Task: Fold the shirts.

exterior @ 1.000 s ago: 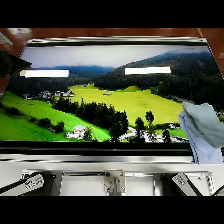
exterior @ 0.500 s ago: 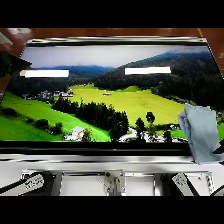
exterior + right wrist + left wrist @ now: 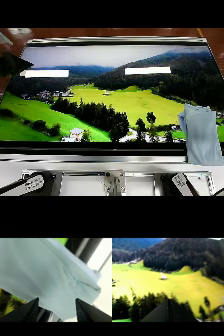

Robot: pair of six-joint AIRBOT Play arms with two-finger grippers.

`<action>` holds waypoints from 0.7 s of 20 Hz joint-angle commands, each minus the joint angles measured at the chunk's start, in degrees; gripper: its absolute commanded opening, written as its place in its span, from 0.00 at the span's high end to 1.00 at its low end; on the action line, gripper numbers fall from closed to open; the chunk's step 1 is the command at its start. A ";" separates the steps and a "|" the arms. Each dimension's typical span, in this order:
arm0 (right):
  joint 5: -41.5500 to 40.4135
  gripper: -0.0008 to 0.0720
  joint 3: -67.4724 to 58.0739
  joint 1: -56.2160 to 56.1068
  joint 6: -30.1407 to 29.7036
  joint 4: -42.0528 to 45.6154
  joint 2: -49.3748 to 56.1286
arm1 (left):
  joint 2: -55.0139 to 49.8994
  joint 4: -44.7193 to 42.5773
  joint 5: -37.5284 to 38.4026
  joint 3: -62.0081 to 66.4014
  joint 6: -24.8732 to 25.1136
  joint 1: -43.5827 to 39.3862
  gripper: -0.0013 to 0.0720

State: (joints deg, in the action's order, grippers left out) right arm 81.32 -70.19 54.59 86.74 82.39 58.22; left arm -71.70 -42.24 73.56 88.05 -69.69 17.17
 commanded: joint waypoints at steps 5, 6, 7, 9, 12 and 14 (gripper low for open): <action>1.33 0.18 -4.66 -29.86 6.43 -4.50 0.96 | -6.32 -50.53 5.49 0.50 -16.98 -28.98 0.78; 2.29 0.18 -2.97 -33.11 8.09 -4.55 2.19 | -7.91 -50.07 7.15 0.50 -17.33 -31.47 0.39; 2.84 0.18 -1.33 -35.95 8.96 -4.50 3.37 | -9.27 -49.42 8.46 0.50 -19.19 -33.42 0.16; 3.56 0.18 1.79 -40.83 8.81 -3.19 5.11 | -10.56 -46.16 9.42 0.48 -20.02 -34.99 0.16; 2.58 0.18 3.78 -46.47 9.16 3.28 5.79 | -11.45 -41.00 8.55 0.48 -20.00 -34.80 0.16; 2.16 0.18 3.76 -48.37 9.01 4.39 5.77 | -11.85 -40.87 8.09 0.48 -19.98 -34.80 0.16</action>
State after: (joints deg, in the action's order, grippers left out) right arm 83.79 -67.59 10.74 95.09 83.15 63.40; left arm -82.52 -84.25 81.47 88.49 -88.82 -16.56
